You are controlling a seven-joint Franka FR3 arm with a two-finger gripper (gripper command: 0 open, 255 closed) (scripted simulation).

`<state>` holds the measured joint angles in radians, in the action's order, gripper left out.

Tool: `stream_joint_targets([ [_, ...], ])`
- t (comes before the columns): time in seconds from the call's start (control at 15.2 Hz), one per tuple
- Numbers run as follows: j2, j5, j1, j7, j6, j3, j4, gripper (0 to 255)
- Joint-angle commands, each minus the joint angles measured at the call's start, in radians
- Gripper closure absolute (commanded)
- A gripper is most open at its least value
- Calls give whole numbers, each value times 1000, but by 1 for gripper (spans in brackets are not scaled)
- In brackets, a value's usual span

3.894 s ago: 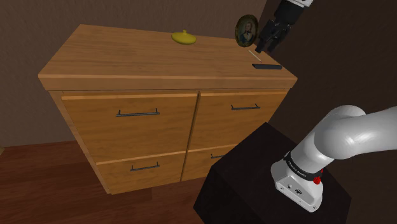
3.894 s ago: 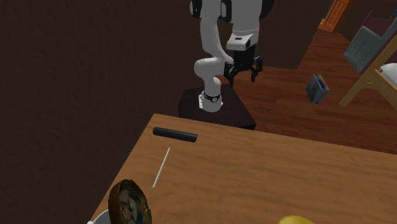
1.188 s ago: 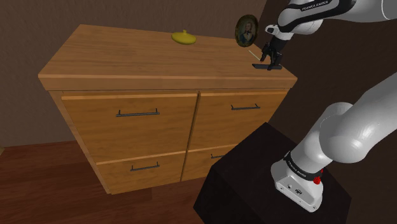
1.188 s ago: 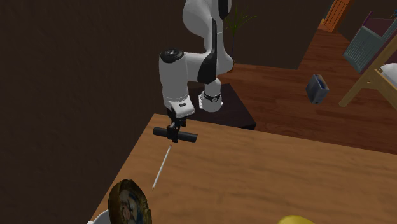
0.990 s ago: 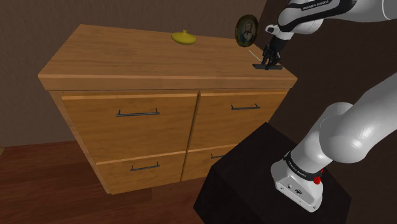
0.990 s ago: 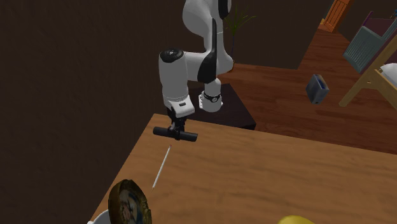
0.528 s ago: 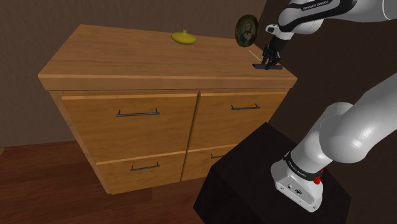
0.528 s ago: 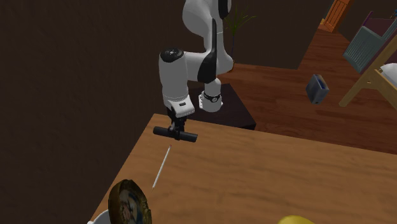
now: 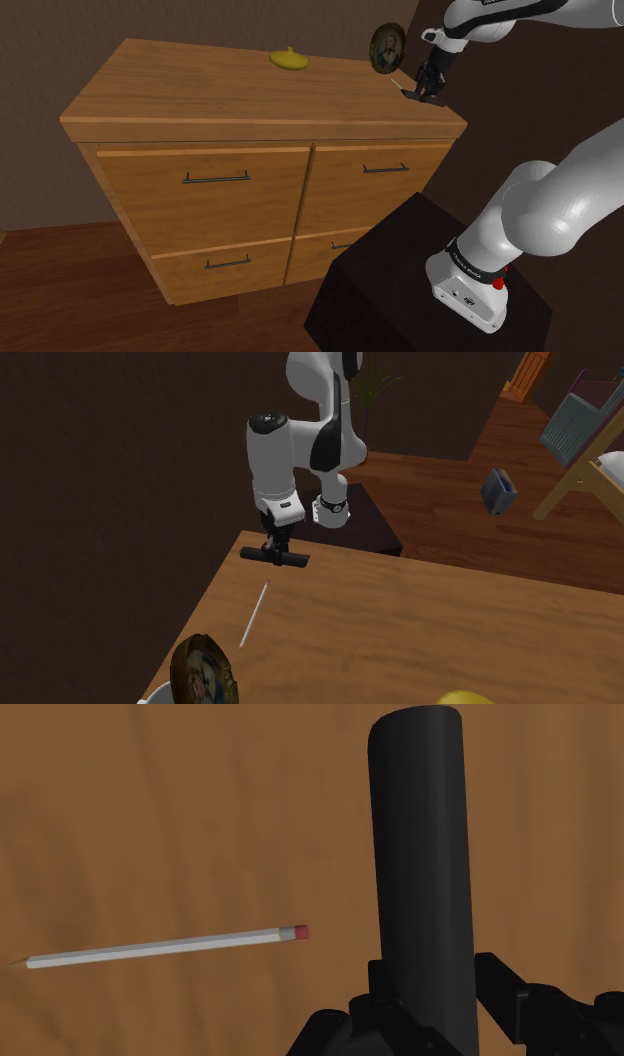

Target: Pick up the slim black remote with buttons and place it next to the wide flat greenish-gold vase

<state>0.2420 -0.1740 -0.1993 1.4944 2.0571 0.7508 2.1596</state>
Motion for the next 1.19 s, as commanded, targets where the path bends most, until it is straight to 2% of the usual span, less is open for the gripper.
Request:
stream_joint_targets([
  [0.0, 7, -2, 0, -4, -29, -6, -23, 255],
  [1.12, 28, 1, -8, -7, -259, -39, -234, 255],
])
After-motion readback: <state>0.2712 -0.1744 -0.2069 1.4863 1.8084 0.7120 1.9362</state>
